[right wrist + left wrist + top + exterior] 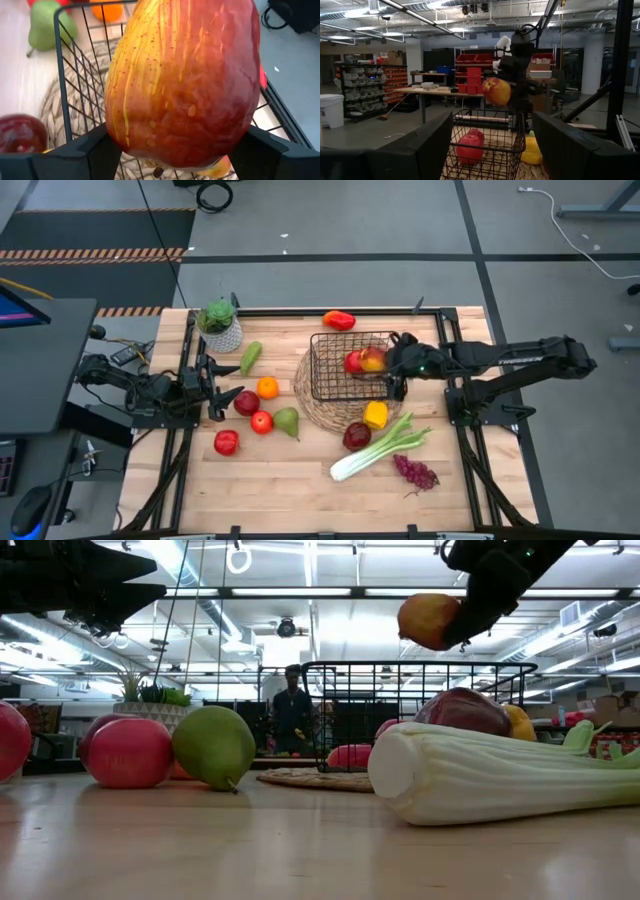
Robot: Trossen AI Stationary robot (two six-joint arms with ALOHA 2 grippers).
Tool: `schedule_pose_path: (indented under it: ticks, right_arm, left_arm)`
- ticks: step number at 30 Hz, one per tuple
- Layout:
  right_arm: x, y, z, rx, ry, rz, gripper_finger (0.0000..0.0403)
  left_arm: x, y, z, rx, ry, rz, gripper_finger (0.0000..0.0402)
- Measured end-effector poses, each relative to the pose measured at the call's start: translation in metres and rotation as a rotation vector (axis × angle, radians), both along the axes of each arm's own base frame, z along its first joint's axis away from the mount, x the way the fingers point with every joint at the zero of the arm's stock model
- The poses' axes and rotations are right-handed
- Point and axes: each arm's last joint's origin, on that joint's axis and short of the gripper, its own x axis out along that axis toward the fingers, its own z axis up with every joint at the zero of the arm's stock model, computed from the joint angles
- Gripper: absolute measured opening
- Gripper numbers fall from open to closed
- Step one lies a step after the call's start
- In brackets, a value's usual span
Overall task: Build produce basket
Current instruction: Put the dark apple into the black wire basket
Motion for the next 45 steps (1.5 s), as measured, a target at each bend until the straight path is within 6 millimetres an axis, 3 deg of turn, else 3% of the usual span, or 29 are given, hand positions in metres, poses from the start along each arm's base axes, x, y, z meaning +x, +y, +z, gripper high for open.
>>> schedule_pose_path:
  ticks: [30, 40, 45]
  right_arm:
    - [0.005, 0.001, 0.013, 0.135, -0.160, 0.015, 0.0312]
    - [0.002, -0.018, 0.027, 0.389, -0.374, -0.315, 0.0312]
    - [0.001, -0.025, 0.027, 0.420, -0.395, -0.370, 0.0312]
  left_arm:
    - [0.000, 0.000, 0.000, 0.000, 0.000, 0.000, 0.0281]
    - [0.000, 0.000, 0.000, 0.000, 0.000, 0.000, 0.0281]
    - [0.000, 0.000, 0.000, 0.000, -0.001, 0.001, 0.0281]
